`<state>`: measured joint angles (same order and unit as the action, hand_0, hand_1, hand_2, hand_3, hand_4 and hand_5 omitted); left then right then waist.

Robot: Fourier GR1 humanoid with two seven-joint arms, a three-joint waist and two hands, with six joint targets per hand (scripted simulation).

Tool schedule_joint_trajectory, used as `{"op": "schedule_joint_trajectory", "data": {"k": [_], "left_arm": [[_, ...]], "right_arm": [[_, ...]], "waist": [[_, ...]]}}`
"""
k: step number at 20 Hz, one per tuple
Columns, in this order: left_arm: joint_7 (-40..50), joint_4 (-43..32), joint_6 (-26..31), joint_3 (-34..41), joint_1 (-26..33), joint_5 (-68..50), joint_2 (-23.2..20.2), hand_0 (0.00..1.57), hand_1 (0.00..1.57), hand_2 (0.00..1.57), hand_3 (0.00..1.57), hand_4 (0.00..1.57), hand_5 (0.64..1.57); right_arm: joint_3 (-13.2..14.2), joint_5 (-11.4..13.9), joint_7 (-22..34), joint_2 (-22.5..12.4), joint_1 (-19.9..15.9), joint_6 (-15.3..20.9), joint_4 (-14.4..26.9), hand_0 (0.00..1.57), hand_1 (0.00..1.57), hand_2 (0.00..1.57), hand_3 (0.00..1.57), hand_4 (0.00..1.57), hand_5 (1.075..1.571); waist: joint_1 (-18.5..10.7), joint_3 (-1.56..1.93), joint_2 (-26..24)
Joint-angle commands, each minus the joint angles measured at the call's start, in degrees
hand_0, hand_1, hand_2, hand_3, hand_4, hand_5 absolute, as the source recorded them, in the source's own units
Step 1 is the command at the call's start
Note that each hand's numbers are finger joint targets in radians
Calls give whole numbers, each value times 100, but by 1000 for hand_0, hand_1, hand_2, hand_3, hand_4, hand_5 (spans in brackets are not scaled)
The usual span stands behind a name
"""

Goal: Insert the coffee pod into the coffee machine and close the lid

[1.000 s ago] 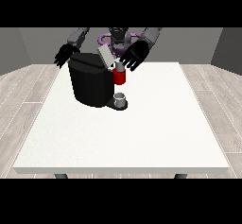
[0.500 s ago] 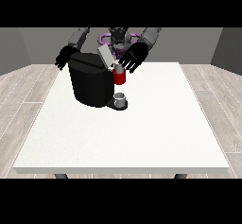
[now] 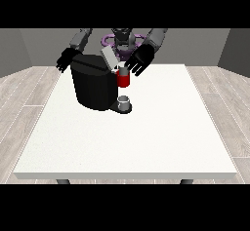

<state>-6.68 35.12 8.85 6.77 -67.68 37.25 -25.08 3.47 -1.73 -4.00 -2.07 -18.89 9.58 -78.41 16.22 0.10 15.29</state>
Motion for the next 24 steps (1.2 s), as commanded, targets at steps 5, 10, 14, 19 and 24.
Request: {"op": "schedule_joint_trajectory", "data": {"k": [5, 10, 14, 19, 24], "left_arm": [[-191, -45, 104, 14, -66, 100, -266, 1152, 1152, 1178, 1020, 450, 1571], [114, 85, 46, -181, -112, 238, 164, 1056, 1056, 1108, 937, 393, 1571], [-66, -24, -119, -79, 34, 265, 12, 1050, 1050, 1119, 962, 364, 1571], [-453, -27, 75, -139, 129, 324, -192, 912, 912, 1022, 865, 363, 1571], [-660, -73, 170, -381, 299, 596, -296, 0, 0, 0, 0, 0, 1571]], "right_arm": [[60, -117, -186, -31, -26, -110, -56, 0, 0, 0, 0, 408, 1571], [142, -78, -223, 5, -83, 14, 299, 0, 0, 0, 0, 477, 1571], [-26, -60, -275, 42, 81, -99, 79, 0, 0, 0, 0, 459, 1571], [97, -65, -174, 43, 43, 92, 119, 0, 0, 0, 0, 413, 1571], [119, -31, 143, -137, -63, 96, -68, 0, 0, 0, 0, 360, 1571]], "waist": [[94, -8, 165], [-112, -6, -12], [27, -8, 59], [-108, -9, 118], [-95, -10, 22]]}}
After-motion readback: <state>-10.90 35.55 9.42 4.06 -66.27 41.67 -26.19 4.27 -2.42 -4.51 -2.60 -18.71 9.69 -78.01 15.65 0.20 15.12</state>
